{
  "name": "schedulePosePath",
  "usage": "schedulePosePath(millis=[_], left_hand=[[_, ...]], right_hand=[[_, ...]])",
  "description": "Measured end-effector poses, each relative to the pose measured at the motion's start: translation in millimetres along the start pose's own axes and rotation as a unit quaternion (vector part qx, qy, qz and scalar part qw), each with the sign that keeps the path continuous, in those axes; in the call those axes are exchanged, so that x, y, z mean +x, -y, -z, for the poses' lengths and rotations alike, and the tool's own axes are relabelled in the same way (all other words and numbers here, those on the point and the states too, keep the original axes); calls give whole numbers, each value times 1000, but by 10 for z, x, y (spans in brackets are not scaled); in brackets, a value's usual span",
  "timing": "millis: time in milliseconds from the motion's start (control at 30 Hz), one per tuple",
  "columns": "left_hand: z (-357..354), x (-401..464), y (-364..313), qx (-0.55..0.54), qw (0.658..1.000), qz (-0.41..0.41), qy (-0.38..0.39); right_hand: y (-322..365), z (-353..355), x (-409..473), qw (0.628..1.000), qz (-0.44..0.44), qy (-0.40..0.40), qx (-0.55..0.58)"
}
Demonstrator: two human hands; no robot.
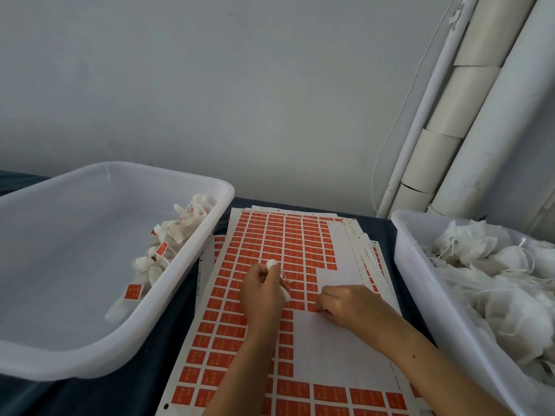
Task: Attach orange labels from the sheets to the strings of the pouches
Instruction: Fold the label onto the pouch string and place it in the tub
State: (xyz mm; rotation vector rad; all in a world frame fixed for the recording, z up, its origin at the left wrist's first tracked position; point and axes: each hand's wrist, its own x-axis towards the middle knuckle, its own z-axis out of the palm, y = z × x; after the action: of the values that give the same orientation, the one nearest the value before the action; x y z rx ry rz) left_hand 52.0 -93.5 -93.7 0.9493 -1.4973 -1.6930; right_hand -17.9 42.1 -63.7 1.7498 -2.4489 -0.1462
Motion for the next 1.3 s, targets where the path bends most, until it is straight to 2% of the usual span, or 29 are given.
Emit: schedulePosePath(millis=[433,633,767,967,1300], left_hand=[[1,-2,-11,1,1000,-1,2],[4,-7,-6,-5,1000,0,5],[-2,-6,-8,-2,1000,2,3],[-6,0,-13,7,1000,-3,3],[-7,-9,2,16,1000,-10,10]], right_hand=[[49,13,29,995,55,0,-86],[49,-14,13,994,57,-61,-64],[40,4,35,997,23,-75,-23],[10,87,42,999,-11,1,52],[49,-58,29,999,22,11,-39]])
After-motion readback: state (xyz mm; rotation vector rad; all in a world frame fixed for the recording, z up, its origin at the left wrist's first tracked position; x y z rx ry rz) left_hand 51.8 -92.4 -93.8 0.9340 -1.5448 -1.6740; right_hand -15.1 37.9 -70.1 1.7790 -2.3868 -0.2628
